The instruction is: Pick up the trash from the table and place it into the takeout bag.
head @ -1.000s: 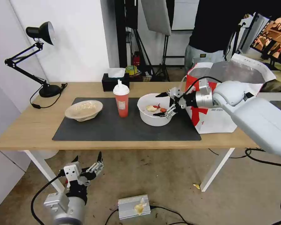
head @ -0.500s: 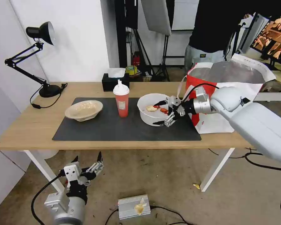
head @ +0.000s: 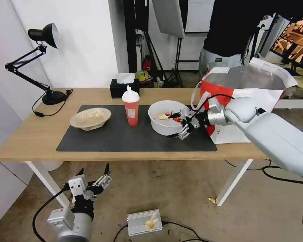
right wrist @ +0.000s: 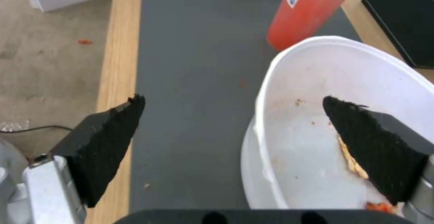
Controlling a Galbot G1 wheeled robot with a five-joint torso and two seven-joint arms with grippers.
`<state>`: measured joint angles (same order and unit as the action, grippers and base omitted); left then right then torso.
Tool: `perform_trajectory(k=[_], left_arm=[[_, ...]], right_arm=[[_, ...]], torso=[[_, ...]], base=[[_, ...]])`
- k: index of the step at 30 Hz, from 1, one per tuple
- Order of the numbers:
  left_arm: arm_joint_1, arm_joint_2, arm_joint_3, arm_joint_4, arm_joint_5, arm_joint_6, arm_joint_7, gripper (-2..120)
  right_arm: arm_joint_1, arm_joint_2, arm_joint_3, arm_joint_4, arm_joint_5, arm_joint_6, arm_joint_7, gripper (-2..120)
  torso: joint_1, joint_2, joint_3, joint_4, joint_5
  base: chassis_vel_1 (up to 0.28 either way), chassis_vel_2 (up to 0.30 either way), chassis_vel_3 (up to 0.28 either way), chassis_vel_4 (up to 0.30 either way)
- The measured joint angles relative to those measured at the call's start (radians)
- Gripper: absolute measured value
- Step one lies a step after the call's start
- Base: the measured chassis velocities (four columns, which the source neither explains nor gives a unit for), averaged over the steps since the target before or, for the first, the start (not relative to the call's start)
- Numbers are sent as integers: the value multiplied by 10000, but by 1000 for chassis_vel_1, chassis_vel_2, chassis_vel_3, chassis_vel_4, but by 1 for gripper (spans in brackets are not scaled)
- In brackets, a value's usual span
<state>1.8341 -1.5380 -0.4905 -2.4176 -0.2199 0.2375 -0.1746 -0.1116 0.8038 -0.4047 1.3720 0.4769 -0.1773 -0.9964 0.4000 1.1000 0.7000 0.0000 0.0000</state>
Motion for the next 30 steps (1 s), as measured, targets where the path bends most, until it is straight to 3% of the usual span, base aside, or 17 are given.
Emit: perform_trajectory(k=[12, 30], left_arm=[[7, -123, -4, 31, 48, -24, 6, 100], [-46, 16, -5, 74, -1, -30, -11, 100]], right_arm=[[180, 692, -183, -1131, -427, 273, 26, 100], [255, 883, -323, -1597, -979, 411, -45, 100]], torso=[[0, 0, 0, 1, 0], [0, 0, 0, 0, 0]], base=[[0, 0, 0, 0], [0, 0, 0, 0]])
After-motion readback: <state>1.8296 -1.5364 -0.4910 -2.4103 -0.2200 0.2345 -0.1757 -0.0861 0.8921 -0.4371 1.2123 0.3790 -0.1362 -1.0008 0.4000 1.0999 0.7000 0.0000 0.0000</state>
